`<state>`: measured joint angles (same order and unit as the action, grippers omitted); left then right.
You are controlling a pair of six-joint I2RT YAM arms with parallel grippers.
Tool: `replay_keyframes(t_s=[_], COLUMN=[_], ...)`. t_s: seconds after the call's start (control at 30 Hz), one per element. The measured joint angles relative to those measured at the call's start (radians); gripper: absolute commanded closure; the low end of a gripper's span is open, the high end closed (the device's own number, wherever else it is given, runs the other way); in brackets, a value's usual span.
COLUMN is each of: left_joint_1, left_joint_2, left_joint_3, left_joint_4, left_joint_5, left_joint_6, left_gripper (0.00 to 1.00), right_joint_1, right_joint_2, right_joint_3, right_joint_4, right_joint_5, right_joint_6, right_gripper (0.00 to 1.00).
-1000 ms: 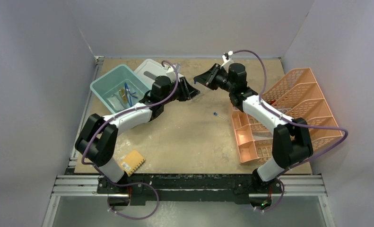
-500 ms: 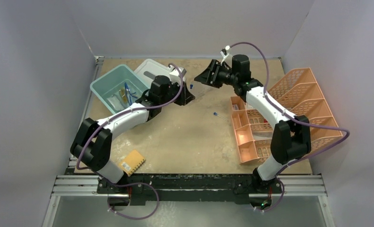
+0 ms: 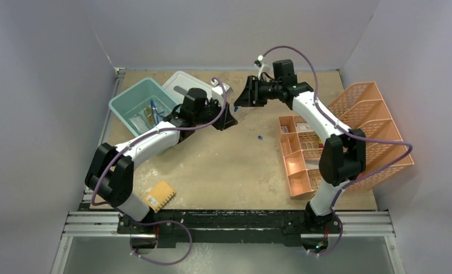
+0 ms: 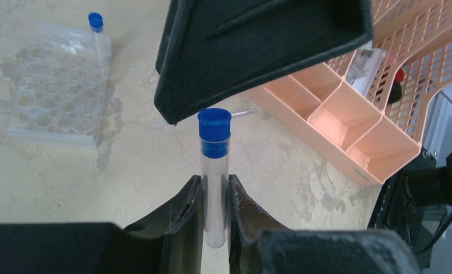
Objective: Organize the chemistry lab equipment
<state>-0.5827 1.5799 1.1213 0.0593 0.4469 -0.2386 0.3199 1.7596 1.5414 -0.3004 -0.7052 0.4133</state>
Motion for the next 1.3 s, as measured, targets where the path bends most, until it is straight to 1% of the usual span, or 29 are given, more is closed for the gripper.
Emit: replay_keyframes(t_s=[0.17,0.3,0.37,0.5,0.57,0.63,0.73,0.8,0.93,1.13,1.3], left_joint_1=[0.0,0.0,0.0,0.0,-0.001,-0.001,0.0,0.0,0.0,0.0,0.0], left_joint_2=[0.0,0.0,0.0,0.0,0.0,0.0,0.0,0.0,0.008,0.014,0.015], left_joint_3=[0.002,0.002,0.002,0.002,0.002,0.002,0.002,0.002,0.01,0.016,0.016], left_joint_4=[-0.023,-0.025,-0.026,-0.033,-0.042,-0.052,-0.068,-0.076,-0.085,-0.084,-0.077], left_joint_5=[0.011,0.011,0.011,-0.002,-0.045,-0.104,-0.162,-0.171,-0.152,-0.086,-0.037], left_joint_6=[0.013,0.018,0.022,0.024,0.026,0.028,0.041,0.045,0.048,0.048,0.041], left_gripper=[1.0,1.0,1.0,1.0,1.0,1.0,1.0,1.0,1.0,1.0,1.0], right_joint_1=[-0.001,0.0,0.001,0.001,0.001,0.001,0.0,0.0,0.001,0.003,0.005], right_joint_2=[0.043,0.044,0.044,0.042,0.035,0.025,0.0,-0.02,-0.034,-0.015,0.021], right_joint_3=[0.007,0.01,0.011,0.011,0.011,0.011,0.008,0.007,0.007,0.007,0.007], right_joint_4=[-0.095,-0.125,-0.127,-0.127,-0.128,-0.127,-0.113,-0.09,-0.042,-0.037,-0.035], right_joint_5=[-0.041,-0.068,-0.07,-0.043,0.001,0.037,0.048,0.018,-0.046,-0.058,-0.104], right_joint_6=[-0.064,-0.086,-0.09,-0.084,-0.082,-0.082,-0.086,-0.098,-0.108,-0.103,-0.097], right_gripper=[0.51,0.46,0.45,0.52,0.55,0.55,0.5,0.46,0.45,0.56,0.56])
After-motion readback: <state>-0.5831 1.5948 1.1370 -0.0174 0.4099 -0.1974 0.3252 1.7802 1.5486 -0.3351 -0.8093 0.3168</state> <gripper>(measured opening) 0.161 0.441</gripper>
